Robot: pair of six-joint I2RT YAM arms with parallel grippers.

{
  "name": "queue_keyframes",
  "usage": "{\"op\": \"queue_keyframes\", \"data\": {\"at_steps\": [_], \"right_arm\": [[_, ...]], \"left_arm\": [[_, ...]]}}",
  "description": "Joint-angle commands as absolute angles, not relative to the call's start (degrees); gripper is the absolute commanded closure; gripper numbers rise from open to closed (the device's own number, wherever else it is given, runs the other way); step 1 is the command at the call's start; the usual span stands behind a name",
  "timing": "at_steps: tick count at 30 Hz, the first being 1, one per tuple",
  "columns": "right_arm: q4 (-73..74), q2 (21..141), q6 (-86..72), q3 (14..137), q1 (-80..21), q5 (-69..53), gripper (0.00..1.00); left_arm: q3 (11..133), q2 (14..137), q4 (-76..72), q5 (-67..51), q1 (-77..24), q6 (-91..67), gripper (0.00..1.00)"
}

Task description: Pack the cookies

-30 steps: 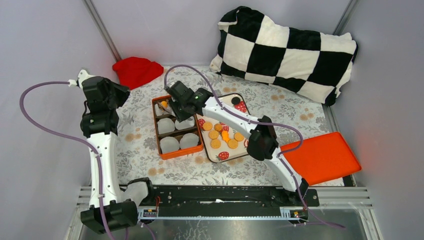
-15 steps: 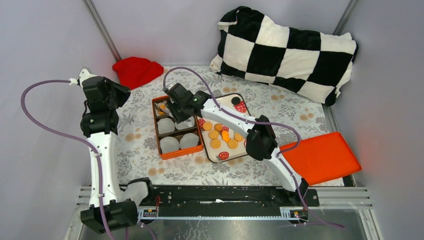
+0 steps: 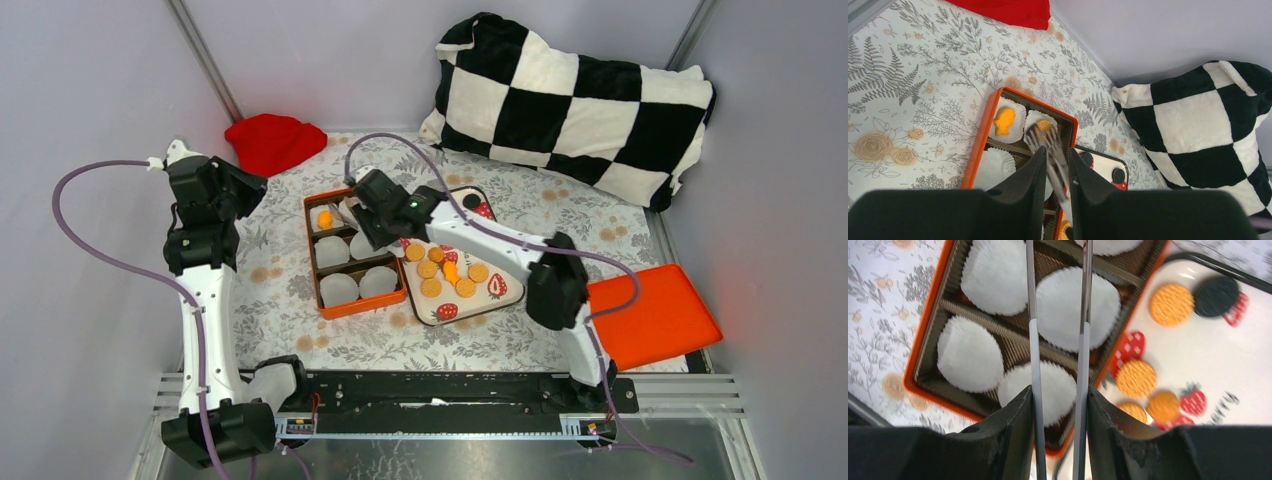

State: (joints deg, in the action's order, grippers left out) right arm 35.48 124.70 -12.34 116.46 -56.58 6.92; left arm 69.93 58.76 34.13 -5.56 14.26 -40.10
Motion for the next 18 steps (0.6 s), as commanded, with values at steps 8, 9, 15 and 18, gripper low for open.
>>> {"op": "queue_keyframes", "data": {"at_steps": [8, 9, 15, 18], "right_arm": [[34.0, 92.8, -11.6, 90.8, -57.0, 23.1, 0.59], [34.7, 91.9, -11.9, 88.7, -57.0, 24.5, 0.58], [34.1, 90.3, -13.5, 77.5, -57.0, 28.9, 0.58], [34.0, 92.5, -14.7, 75.5, -57.0, 29.6, 0.59]], "left_arm": [[66.6, 58.2, 30.0, -12.3, 14.4, -40.3, 0.73], [66.3, 58.2, 29.8, -12.7, 14.5, -40.3, 0.73], [65.5, 58.5, 29.0, -14.1, 14.3, -40.6, 0.73], [65.6, 58.6, 29.0, -14.6, 14.1, -40.5, 0.73]]}}
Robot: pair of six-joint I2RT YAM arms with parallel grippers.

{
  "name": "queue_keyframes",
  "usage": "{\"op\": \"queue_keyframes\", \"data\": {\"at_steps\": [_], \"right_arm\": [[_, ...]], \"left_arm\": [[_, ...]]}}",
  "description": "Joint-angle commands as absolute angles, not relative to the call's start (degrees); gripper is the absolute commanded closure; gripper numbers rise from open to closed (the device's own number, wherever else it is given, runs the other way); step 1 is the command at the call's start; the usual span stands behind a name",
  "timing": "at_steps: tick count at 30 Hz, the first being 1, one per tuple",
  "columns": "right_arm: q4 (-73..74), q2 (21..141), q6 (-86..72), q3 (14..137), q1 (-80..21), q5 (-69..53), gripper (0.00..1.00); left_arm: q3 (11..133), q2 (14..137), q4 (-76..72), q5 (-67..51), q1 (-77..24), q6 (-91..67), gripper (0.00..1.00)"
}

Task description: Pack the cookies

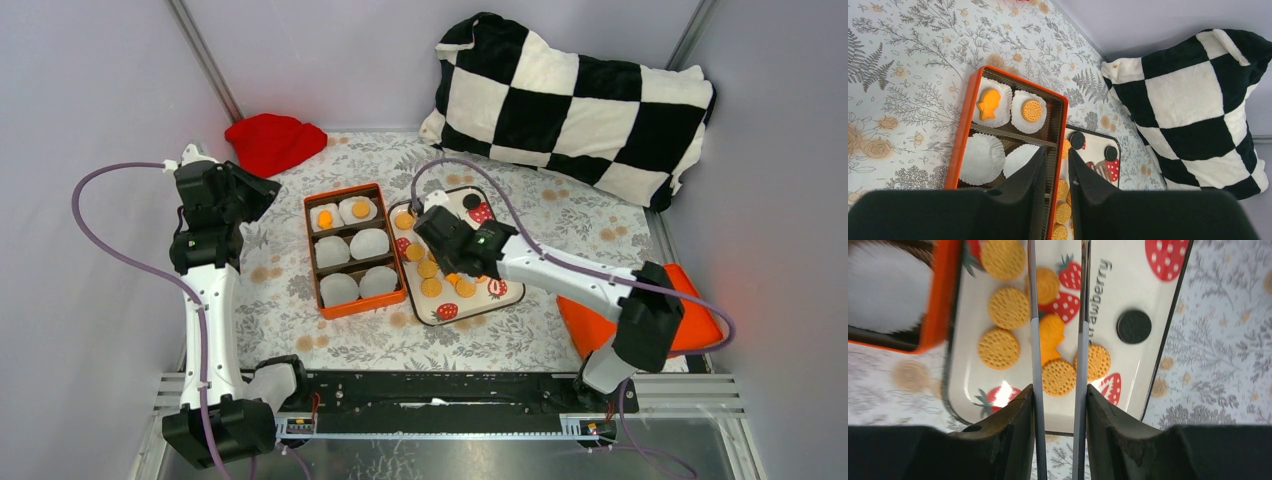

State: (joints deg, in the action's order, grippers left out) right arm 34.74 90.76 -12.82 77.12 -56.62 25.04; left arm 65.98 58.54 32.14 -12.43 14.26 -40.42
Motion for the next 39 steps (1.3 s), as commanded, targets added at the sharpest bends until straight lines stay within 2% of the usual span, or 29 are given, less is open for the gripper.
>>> {"op": "queue_keyframes", "data": {"at_steps": [1, 8, 13, 28, 30, 36, 39], "right_arm": [[33.5, 93.5, -15.0, 74.9, -57.0, 29.7, 0.59], [29.2, 97.9, -14.9, 74.0, -56.1, 28.8, 0.58], [26.9, 101.5, -15.0, 76.8, -53.4, 26.2, 0.54], [26.0, 108.2, -15.6, 84.4, -49.1, 19.8, 0.54], [27.0, 108.9, -15.7, 85.3, -49.0, 19.8, 0.57], [28.7, 106.8, -14.9, 87.9, -49.1, 20.7, 0.86], [28.9, 103.4, -14.4, 89.4, -50.0, 21.7, 0.97]], "left_arm": [[65.6, 58.4, 29.0, -14.6, 13.9, -40.4, 0.73], [65.4, 58.1, 29.0, -14.3, 13.8, -40.0, 0.73], [65.3, 58.0, 29.1, -13.8, 13.8, -39.8, 0.73], [64.9, 57.9, 29.5, -13.0, 13.8, -39.1, 0.73], [64.8, 57.9, 29.4, -13.1, 13.8, -39.1, 0.73], [64.9, 57.7, 29.4, -13.5, 13.8, -39.2, 0.73], [65.4, 57.9, 29.7, -12.8, 13.8, -39.2, 0.73]]}}
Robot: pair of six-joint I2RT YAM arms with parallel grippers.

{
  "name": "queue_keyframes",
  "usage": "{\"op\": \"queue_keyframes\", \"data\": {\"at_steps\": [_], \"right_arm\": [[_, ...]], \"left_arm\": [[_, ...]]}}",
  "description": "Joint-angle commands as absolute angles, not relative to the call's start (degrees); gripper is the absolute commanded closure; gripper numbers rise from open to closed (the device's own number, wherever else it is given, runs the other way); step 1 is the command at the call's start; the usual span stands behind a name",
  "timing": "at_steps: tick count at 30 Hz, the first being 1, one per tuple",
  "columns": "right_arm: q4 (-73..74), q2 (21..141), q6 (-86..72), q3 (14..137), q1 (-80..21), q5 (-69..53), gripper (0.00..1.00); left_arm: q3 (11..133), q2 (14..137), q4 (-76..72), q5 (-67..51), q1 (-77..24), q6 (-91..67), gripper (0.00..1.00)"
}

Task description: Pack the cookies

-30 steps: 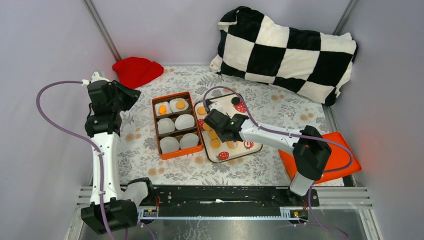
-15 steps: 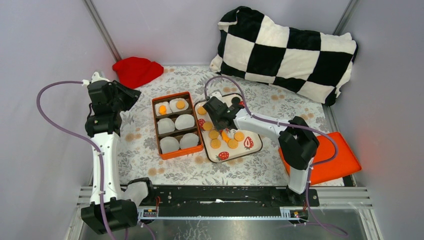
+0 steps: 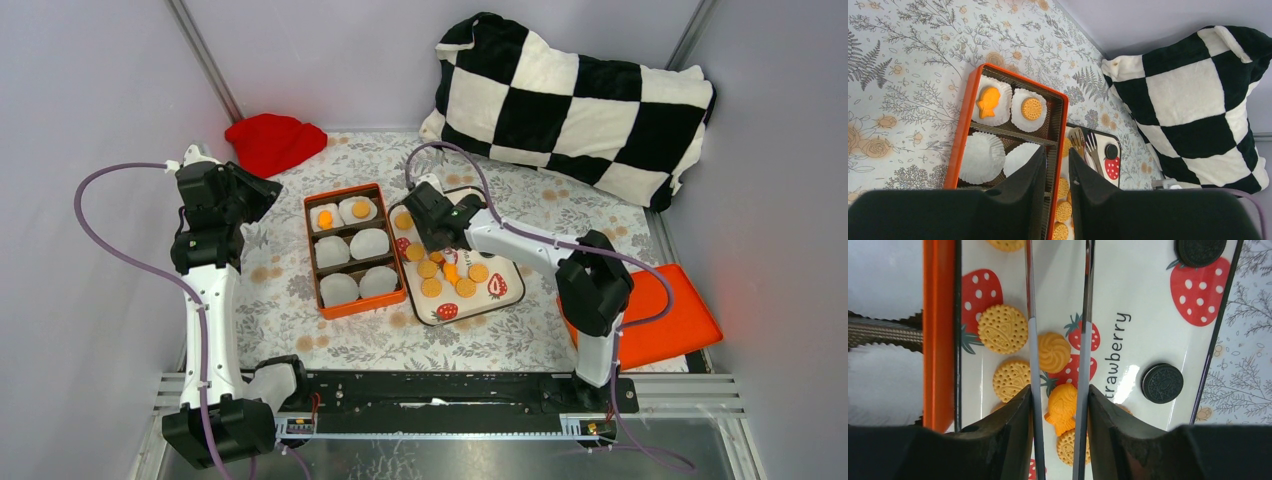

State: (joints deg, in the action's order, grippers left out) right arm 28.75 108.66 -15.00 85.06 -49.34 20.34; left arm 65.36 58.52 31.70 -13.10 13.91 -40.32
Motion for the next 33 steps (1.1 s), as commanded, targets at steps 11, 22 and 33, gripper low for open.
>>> {"op": "queue_keyframes", "data": {"at_steps": [11, 22, 33], "right_arm": [[33.9, 99.3, -14.0, 97.0, -58.3, 15.8, 1.0], [33.3, 100.2, -16.9, 90.5, -62.8, 15.1, 1.0], [34.9, 105.5, -15.5, 94.5, -62.8, 17.3, 0.7]], "left_arm": [[67.0, 59.9, 31.7, -10.6, 13.9, -39.1, 0.75], [66.8, 58.2, 30.8, -11.6, 13.9, -38.0, 0.7], [68.5, 58.3, 30.9, -11.8, 13.9, -35.9, 0.51]]}}
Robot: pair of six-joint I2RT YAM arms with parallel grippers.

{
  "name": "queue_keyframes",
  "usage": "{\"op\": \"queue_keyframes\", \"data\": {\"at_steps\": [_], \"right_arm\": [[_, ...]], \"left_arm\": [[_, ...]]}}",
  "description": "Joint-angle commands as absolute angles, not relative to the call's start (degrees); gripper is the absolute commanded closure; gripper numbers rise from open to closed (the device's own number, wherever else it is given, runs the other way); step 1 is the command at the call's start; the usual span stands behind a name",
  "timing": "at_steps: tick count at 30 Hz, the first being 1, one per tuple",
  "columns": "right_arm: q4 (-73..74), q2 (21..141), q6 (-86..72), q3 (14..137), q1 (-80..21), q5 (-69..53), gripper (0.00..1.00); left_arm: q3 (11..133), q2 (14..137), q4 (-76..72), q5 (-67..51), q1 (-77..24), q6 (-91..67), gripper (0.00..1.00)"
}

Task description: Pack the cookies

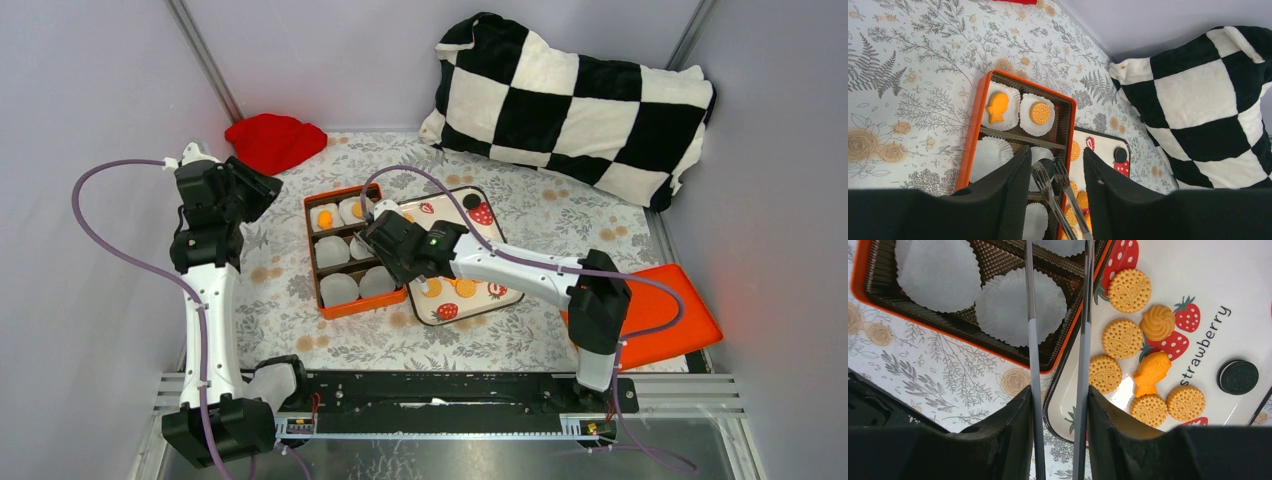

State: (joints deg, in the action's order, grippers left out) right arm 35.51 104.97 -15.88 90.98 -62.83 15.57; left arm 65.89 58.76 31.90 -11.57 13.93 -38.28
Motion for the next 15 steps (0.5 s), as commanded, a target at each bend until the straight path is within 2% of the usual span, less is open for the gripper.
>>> {"op": "queue_keyframes", "data": {"at_steps": [1, 3, 10, 14, 15], "right_arm": [[34.9, 105.4, -15.5, 94.4, -62.8, 17.3, 0.65], [34.6, 104.9, -15.5, 94.1, -62.8, 17.4, 0.58], [32.5, 101.5, -15.6, 92.5, -62.8, 18.7, 0.59], [33.0, 101.3, -15.0, 93.3, -62.8, 19.0, 0.44], [33.4, 101.6, -15.0, 93.6, -62.8, 19.1, 0.43]], "left_arm": [[68.8, 58.4, 30.9, -11.8, 13.9, -35.7, 0.49], [68.8, 58.5, 31.0, -12.2, 13.9, -35.8, 0.47], [67.6, 58.1, 30.0, -13.5, 13.9, -36.4, 0.46], [67.8, 58.0, 30.0, -13.6, 13.9, -36.3, 0.46], [67.8, 58.0, 30.0, -13.6, 13.9, -36.3, 0.46]]}}
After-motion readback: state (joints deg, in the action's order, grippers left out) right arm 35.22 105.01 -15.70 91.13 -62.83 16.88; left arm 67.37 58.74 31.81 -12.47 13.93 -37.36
